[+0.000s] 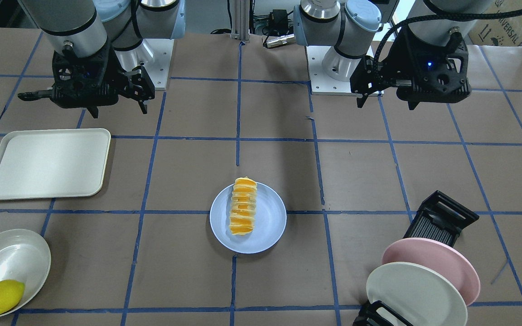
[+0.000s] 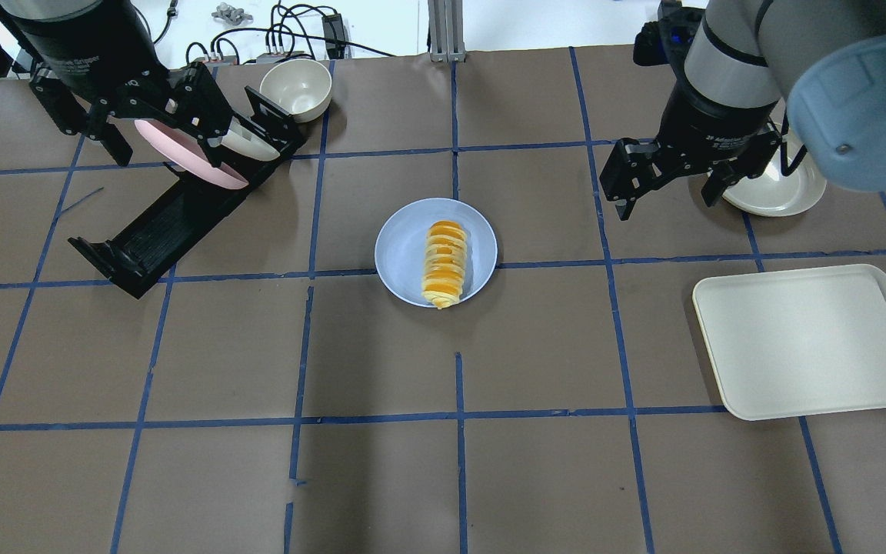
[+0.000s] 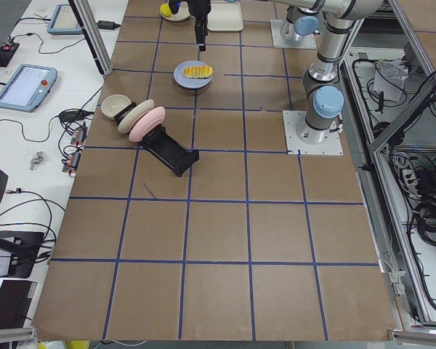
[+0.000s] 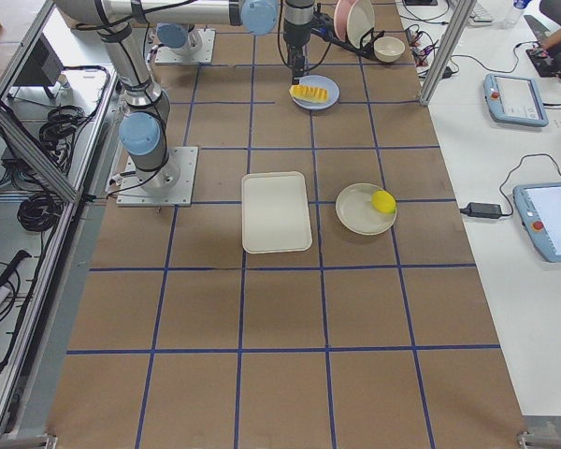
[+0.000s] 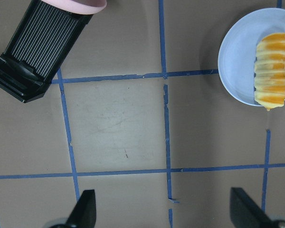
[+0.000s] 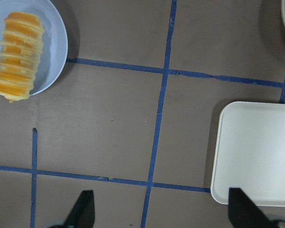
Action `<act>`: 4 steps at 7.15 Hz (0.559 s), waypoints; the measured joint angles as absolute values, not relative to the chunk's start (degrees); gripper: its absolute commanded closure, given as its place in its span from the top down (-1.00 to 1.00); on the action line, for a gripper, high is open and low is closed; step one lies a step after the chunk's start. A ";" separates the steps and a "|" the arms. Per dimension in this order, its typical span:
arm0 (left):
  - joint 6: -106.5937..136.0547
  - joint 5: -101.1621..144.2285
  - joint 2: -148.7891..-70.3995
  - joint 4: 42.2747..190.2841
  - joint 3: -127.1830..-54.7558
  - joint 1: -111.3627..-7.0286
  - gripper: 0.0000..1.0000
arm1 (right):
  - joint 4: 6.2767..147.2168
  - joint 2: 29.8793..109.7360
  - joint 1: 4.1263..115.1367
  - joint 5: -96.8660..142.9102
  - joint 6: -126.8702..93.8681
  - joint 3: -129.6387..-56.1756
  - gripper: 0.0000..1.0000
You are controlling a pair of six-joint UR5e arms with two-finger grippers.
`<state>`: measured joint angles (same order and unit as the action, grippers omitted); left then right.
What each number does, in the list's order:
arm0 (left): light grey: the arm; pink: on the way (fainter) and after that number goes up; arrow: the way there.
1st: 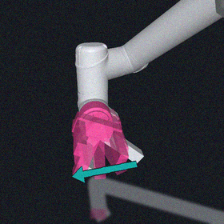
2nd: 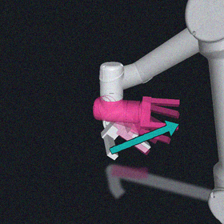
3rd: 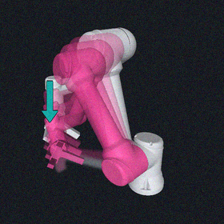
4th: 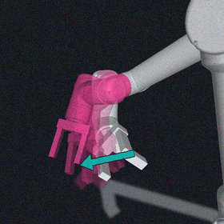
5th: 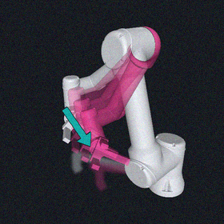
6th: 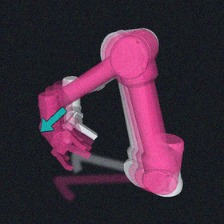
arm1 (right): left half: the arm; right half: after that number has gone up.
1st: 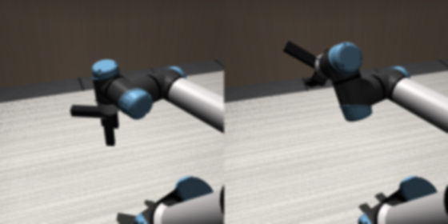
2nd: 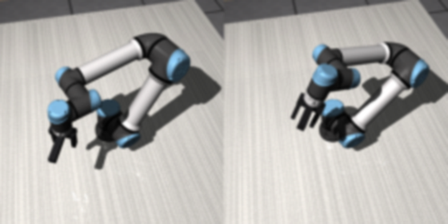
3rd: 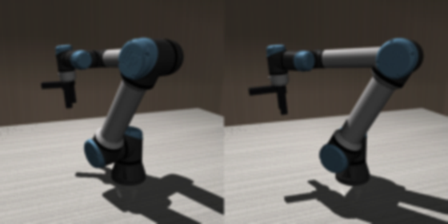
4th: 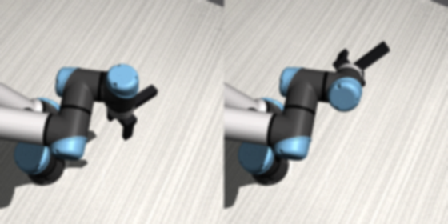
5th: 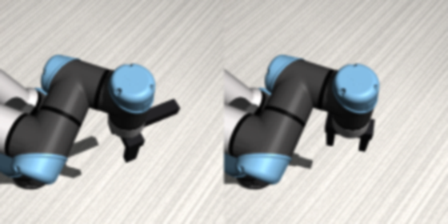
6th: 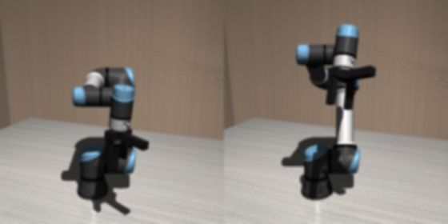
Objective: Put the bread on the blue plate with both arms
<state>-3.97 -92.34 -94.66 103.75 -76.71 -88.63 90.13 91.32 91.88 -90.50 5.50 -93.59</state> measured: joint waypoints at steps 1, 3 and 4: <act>-3.96 -92.34 -94.68 103.61 -76.71 -88.60 1.00 | 90.10 91.35 91.90 -91.09 5.47 -93.55 1.00; -3.96 -92.31 -94.76 103.54 -76.72 -88.65 1.00 | 90.09 91.32 91.93 -91.48 5.45 -93.53 1.00; -3.95 -92.35 -94.76 103.54 -76.73 -88.65 1.00 | 90.09 91.27 91.93 -91.50 5.45 -93.64 1.00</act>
<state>-3.95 -92.35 -94.76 103.54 -76.73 -88.65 90.09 91.27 91.93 -91.50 5.45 -93.64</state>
